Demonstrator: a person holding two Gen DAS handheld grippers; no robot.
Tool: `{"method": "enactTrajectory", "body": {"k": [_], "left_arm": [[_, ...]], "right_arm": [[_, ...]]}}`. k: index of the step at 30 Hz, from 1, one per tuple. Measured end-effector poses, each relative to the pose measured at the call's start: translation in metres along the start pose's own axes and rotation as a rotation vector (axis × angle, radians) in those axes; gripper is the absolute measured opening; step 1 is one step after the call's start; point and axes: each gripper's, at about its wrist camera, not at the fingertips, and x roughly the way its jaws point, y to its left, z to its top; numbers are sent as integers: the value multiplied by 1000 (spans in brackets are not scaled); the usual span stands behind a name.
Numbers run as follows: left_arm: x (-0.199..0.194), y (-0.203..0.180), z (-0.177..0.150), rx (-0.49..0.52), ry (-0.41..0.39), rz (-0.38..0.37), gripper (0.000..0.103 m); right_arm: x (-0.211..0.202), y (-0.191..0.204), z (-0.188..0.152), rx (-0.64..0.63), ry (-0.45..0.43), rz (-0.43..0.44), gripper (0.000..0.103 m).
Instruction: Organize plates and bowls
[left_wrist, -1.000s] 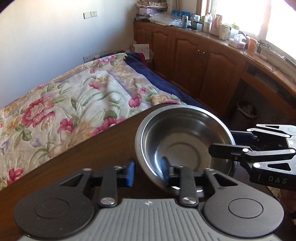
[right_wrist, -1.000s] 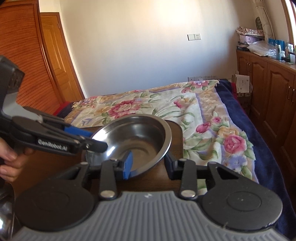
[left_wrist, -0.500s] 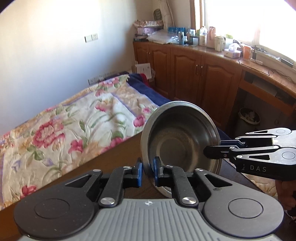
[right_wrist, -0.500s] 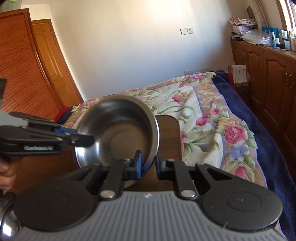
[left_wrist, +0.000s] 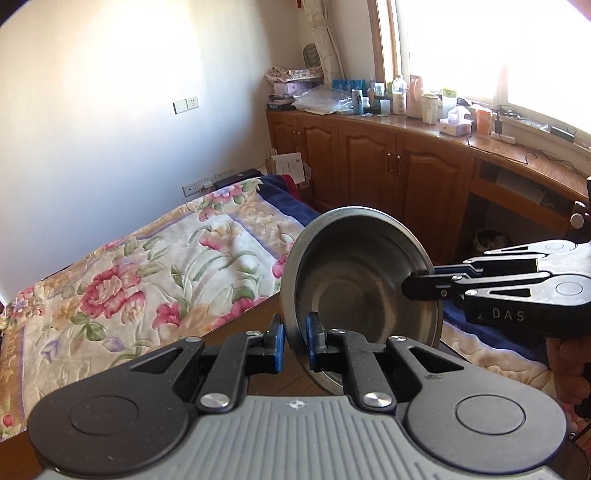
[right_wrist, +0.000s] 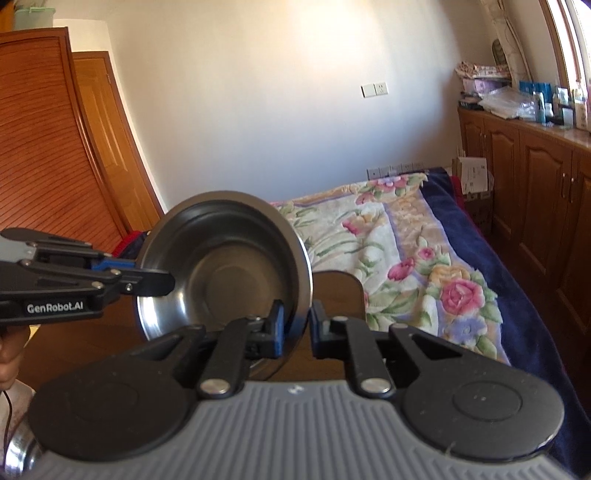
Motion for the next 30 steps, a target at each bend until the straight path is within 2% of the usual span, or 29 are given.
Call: {"method": "enactTrajectory", "body": {"k": [15, 30], "left_arm": [[-64, -1, -17, -10, -64, 21, 13], [-122, 9, -59, -61, -109, 36, 10]], "right_arm": [[-30, 32, 12, -73, -51, 12, 13], [-60, 82, -6, -166, -65, 28, 13]]}}
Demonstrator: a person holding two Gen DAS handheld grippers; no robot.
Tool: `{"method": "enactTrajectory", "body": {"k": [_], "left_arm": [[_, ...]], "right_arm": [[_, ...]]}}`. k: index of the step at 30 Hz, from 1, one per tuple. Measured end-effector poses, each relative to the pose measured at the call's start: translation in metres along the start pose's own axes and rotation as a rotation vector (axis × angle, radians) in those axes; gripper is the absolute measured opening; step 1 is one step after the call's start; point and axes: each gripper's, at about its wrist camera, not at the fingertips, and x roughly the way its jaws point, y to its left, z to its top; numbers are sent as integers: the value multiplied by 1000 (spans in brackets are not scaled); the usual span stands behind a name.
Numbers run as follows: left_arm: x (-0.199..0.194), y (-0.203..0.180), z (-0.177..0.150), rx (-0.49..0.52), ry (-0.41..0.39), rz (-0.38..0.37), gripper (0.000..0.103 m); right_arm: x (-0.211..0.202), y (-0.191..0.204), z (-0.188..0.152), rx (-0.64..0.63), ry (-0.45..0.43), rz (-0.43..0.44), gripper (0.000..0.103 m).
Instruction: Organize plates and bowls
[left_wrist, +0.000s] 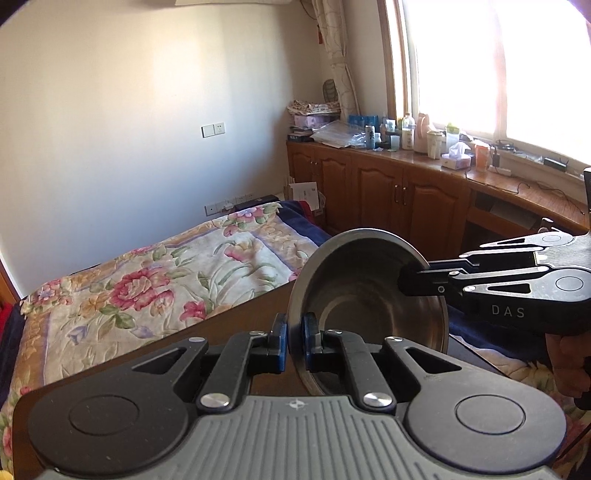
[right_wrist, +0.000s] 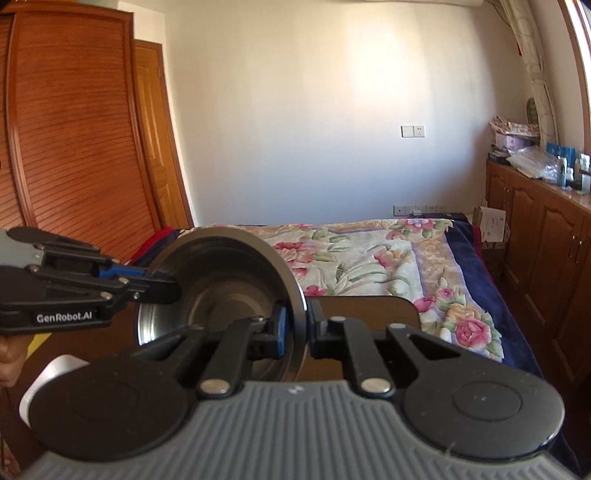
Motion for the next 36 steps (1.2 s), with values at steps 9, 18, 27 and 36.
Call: {"method": "enactTrajectory", "body": {"k": [9, 18, 27, 36], "left_arm": [[-23, 4, -28, -24, 1, 6, 10], [-35, 7, -56, -58, 17, 16, 10], [-34, 7, -92, -137, 56, 29, 10], [-24, 10, -104, -152, 87, 37, 10]], "right_arm": [[-14, 24, -11, 0, 5, 29, 13], [-19, 47, -25, -16, 25, 44, 14], [-16, 56, -52, 34, 47, 68, 14], [-12, 60, -65, 55, 60, 82, 15]]}}
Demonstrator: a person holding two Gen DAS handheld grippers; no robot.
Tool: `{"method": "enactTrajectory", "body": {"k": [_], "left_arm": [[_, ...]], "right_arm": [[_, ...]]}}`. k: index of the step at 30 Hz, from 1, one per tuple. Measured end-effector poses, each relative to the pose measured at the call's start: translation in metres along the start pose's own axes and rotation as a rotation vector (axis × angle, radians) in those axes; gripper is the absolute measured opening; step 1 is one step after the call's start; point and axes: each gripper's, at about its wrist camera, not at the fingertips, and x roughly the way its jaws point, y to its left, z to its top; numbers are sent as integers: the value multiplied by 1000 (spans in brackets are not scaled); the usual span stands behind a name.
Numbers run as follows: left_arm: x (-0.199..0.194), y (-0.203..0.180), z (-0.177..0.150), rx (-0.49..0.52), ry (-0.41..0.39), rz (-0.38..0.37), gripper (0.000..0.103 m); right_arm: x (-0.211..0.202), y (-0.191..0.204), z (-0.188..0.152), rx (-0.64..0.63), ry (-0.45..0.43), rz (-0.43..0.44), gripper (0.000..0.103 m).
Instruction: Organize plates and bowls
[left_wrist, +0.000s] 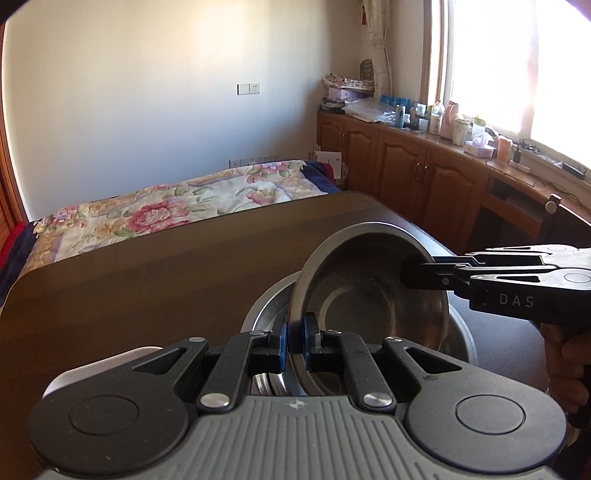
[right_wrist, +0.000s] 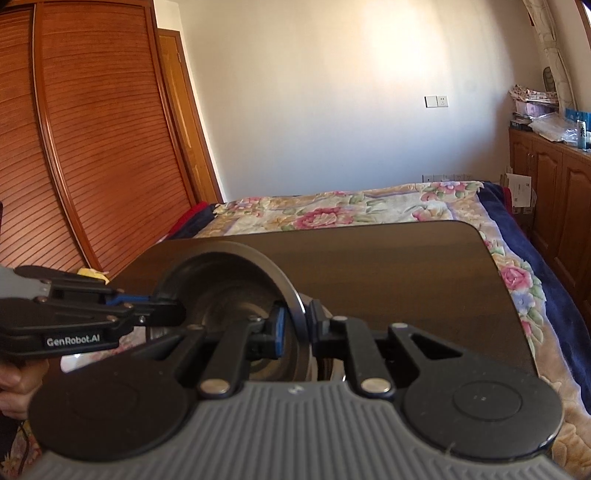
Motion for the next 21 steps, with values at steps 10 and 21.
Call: {"method": "enactTrajectory", "body": {"k": [10, 21], "left_arm": [[12, 3, -7, -5, 19, 3, 10], [16, 1, -12, 8, 19, 2, 12]], "right_arm": [[10, 0, -11, 17, 4, -13, 16], [16, 5, -16, -19, 3, -30, 16]]}}
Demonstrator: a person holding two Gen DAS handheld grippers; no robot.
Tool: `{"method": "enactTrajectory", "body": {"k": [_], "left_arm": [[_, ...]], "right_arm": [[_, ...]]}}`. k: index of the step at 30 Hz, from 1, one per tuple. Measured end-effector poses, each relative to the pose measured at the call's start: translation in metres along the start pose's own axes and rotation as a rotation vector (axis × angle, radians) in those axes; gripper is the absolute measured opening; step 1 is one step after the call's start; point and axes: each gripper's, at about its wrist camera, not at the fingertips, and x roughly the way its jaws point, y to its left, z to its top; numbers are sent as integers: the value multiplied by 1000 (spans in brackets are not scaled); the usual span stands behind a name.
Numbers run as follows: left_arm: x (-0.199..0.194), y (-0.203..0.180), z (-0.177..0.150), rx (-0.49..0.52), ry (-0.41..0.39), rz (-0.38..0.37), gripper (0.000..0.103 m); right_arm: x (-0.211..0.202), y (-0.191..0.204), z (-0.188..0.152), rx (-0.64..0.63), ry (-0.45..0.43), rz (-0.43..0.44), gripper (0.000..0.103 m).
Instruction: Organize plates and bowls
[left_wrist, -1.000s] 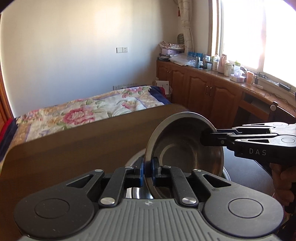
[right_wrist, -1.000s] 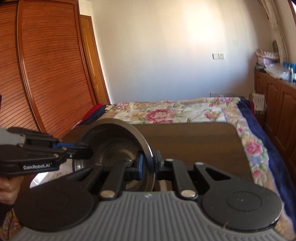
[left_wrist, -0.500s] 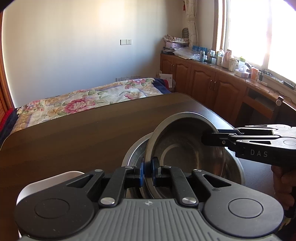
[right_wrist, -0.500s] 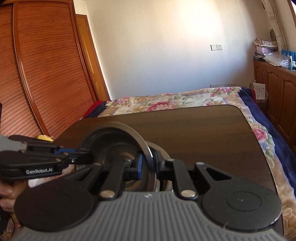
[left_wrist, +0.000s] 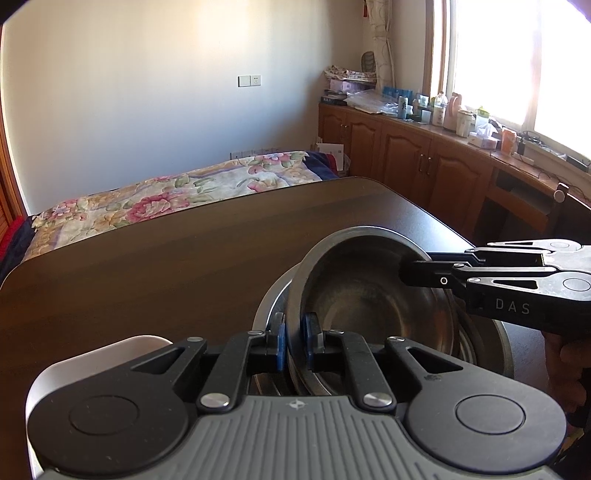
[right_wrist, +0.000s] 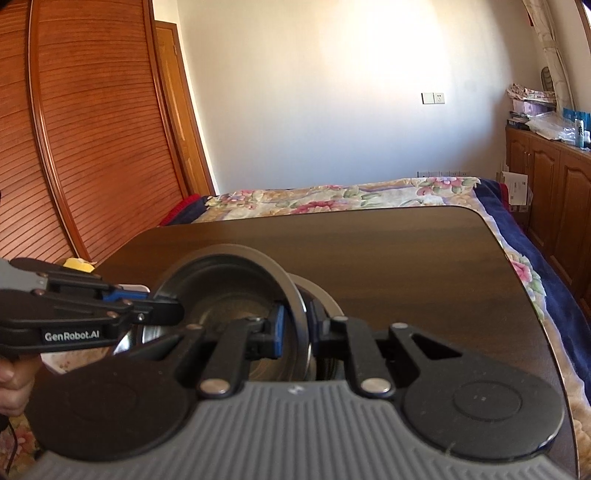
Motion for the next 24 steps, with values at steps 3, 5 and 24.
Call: {"method": "enactTrajectory", "body": {"k": [3, 5, 24], "left_arm": [[1, 2, 0, -7, 1, -8, 13], [1, 2, 0, -7, -2, -7, 12], [-13, 3, -1, -9, -90, 26, 13]], "right_arm": [[1, 2, 0, -19, -2, -5, 16], [1, 4, 0, -37, -2, -9, 16], [-14, 13, 0, -176, -63, -60, 16]]}}
